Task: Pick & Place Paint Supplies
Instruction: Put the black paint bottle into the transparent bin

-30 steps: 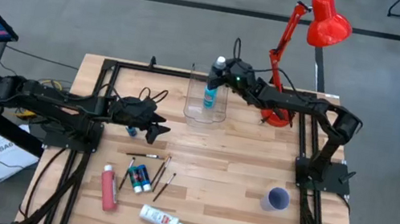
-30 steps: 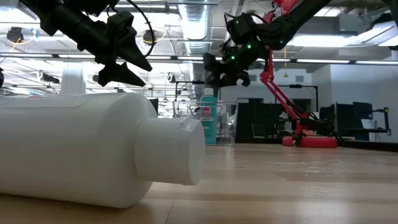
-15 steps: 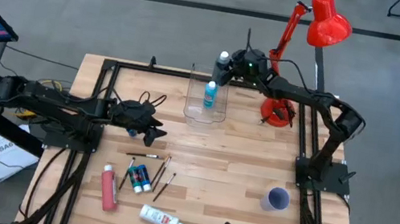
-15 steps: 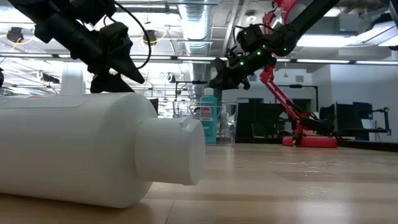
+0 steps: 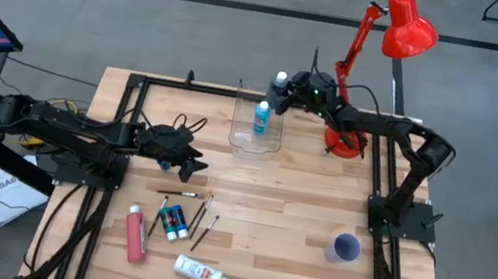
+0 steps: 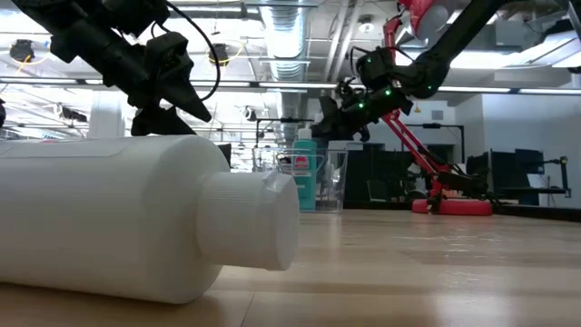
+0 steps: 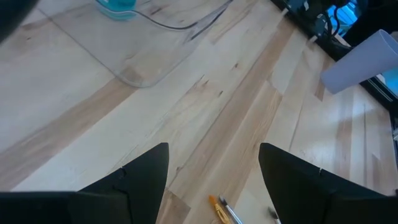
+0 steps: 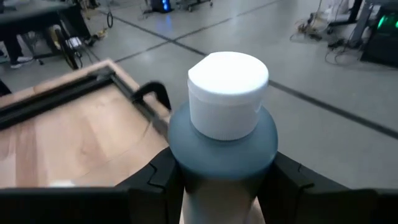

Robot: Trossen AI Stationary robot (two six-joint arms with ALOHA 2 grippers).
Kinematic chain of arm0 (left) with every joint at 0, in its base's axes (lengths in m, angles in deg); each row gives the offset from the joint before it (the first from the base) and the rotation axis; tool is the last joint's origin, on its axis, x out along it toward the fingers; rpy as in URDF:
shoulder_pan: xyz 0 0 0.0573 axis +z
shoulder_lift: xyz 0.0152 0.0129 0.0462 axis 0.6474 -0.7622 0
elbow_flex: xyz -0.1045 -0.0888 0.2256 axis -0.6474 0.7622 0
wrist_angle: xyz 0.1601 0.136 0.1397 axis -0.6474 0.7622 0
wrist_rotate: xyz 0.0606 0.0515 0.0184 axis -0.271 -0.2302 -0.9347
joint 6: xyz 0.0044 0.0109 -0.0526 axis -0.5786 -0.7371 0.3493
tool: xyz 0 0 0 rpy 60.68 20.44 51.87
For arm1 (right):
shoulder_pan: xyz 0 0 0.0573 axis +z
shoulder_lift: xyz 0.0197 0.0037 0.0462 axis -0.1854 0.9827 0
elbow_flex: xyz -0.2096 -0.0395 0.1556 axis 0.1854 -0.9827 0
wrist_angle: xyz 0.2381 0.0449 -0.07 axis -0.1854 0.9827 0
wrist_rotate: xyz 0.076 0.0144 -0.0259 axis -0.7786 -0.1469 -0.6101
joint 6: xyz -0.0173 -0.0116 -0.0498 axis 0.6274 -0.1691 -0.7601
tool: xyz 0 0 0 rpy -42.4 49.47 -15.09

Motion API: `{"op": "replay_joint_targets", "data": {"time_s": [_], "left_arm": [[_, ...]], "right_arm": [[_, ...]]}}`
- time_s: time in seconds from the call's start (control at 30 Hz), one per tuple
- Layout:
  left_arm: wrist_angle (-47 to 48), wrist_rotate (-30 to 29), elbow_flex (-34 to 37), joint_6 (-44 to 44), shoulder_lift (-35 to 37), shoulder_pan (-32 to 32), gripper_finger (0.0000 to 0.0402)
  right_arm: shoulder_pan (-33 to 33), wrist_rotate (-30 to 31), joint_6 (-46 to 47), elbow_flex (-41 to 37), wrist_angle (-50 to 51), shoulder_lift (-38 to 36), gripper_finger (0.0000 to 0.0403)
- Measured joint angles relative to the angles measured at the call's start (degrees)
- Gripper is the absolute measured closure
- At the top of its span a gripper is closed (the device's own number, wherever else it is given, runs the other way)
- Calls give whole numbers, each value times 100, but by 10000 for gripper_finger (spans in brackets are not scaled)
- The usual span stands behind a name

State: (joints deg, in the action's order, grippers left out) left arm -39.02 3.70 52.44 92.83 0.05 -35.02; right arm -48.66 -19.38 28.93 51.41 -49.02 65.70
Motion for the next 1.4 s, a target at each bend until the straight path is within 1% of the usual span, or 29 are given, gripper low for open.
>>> {"op": "replay_joint_targets", "data": {"time_s": [0.33, 0.5, 0.73, 1.13, 1.27, 1.4], "left_arm": [[0, -64, 0, 7, 0, 0, 156], [0, -68, 0, 9, 0, 0, 156], [0, -90, 0, 46, 0, 0, 156], [0, -88, 0, 135, 0, 2, 156], [0, -87, 0, 147, 0, 0, 156], [0, -93, 0, 162, 0, 0, 156]], "right_arm": [[-9, 1, 90, -598, -563, 15, 259], [13, 11, 86, -611, -576, 15, 259], [12, 301, 17, -611, -407, 16, 258], [50, 327, -73, -608, -181, 24, 255], [50, 327, -73, -608, -156, 24, 250], [50, 325, -111, -608, -62, 24, 235]]}}
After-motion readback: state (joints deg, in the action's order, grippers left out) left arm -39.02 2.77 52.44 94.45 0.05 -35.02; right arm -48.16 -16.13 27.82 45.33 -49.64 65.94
